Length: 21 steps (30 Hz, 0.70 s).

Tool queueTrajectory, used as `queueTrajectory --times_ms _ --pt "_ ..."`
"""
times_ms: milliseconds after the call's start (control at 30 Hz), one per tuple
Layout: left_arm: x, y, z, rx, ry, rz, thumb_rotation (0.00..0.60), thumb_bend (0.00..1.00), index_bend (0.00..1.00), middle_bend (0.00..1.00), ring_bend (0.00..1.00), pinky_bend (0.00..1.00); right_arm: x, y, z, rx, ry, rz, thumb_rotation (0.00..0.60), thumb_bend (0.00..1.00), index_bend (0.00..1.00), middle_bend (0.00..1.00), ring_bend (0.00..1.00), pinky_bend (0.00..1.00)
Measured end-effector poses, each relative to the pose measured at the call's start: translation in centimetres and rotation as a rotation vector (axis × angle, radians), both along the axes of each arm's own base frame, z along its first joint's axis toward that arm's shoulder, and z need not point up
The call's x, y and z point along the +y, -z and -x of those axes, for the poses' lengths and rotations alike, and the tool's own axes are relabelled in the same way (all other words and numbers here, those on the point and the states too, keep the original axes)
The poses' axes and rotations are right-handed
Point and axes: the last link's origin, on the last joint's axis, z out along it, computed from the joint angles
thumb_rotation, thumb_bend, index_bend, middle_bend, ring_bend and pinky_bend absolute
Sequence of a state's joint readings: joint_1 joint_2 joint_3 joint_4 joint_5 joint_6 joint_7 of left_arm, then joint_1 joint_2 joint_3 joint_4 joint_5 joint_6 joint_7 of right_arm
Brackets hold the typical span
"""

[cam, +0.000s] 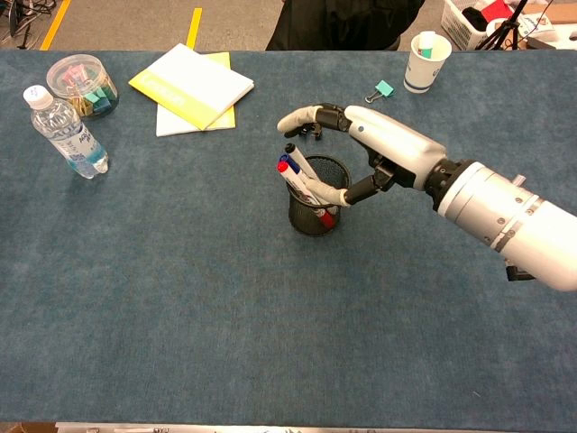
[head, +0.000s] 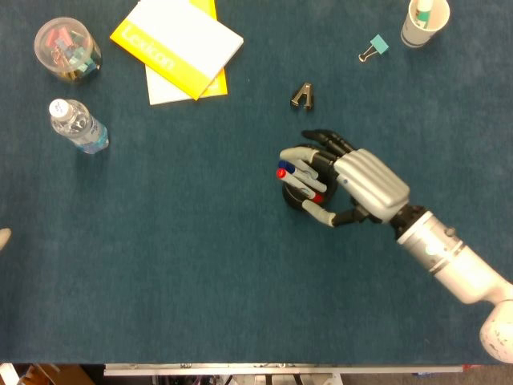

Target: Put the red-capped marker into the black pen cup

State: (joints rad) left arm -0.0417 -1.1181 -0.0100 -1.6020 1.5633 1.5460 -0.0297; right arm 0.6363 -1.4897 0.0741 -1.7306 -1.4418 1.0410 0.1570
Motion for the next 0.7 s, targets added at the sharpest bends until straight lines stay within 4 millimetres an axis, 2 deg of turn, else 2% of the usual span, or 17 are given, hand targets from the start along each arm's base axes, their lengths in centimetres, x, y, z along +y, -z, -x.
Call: queueTrajectory --times_ms 167,367,533,700 --pt "0.0 -0.1 0.1 -0.001 -0.003 -0.005 0.600 0.15 0.19 0.18 0.17 0.14 -0.1 -1.1 0.6 0.037 -0.027 0.079 0.579 0.33 0.19 0.20 0.01 0.00" --pt "0.1 -0.1 0.4 -0.002 -0.013 -0.009 0.600 0.15 0.19 0.18 0.17 0.14 0.1 -3.6 2.9 0.187 -0.042 0.266 0.600 0.34 0.26 0.24 0.02 0.00" --pt "0.4 0.4 0.6 -0.009 -0.013 0.003 0.600 0.15 0.19 0.18 0.17 0.14 1.0 -6.6 6.2 0.376 0.003 0.471 0.600 0.34 0.31 0.27 0.05 0.00" --pt "0.6 0.7 0.6 -0.016 -0.008 0.004 0.600 0.15 0.19 0.18 0.17 0.14 2.8 -10.2 10.2 0.516 0.136 0.588 0.600 0.34 0.33 0.28 0.06 0.00"
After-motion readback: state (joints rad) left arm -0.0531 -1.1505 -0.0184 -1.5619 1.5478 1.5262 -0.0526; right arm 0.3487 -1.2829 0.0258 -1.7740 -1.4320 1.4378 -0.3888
